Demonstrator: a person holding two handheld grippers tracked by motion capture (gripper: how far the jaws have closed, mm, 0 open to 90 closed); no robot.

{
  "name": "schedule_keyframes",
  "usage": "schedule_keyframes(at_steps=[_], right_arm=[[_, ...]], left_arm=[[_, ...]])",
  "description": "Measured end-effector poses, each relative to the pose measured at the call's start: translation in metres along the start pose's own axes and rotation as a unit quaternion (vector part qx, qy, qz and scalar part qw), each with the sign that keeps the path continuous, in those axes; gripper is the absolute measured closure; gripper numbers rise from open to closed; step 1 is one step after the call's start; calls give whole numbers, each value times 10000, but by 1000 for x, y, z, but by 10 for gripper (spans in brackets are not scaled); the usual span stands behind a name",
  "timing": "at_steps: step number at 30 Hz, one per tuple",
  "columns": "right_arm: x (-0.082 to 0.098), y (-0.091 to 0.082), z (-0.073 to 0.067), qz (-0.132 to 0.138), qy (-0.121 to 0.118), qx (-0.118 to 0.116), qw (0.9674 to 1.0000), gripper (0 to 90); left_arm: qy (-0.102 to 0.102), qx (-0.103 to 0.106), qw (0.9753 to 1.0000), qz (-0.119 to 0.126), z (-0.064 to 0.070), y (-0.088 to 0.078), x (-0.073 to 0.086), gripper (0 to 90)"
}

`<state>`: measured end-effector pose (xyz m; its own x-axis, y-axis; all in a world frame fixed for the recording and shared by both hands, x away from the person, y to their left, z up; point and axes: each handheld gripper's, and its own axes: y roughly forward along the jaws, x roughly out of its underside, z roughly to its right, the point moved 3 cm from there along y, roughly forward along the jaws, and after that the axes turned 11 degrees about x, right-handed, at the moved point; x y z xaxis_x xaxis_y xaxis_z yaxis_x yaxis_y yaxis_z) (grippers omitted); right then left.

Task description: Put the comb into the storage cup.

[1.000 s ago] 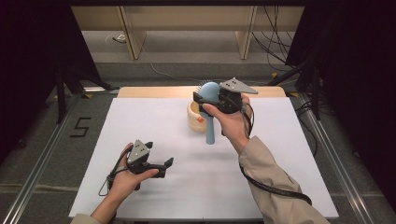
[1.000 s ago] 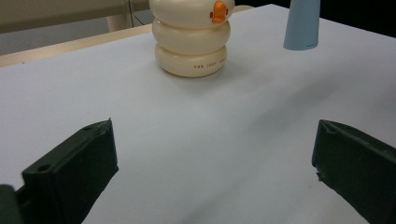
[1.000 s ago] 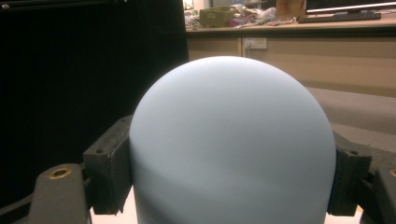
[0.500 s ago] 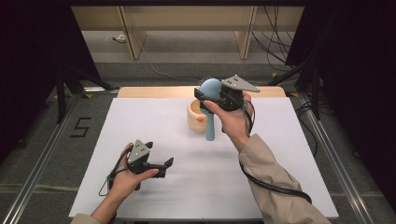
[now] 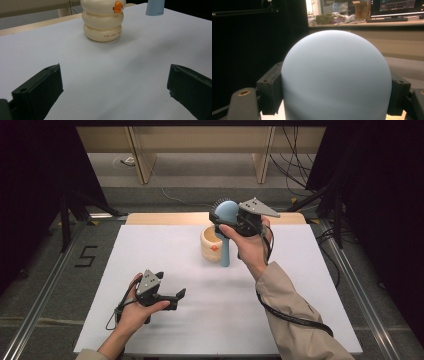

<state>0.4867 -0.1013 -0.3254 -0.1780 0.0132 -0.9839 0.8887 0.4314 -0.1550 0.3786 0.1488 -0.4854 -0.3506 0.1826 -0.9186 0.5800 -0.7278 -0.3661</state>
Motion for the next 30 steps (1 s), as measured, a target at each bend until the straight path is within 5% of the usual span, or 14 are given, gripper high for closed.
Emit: schedule_keyframes(at_steps=[30], right_arm=[[-8, 4, 5, 201, 56, 93, 9997, 216]], left_arm=[[-12, -5, 10000, 13, 0, 0, 0, 0]])
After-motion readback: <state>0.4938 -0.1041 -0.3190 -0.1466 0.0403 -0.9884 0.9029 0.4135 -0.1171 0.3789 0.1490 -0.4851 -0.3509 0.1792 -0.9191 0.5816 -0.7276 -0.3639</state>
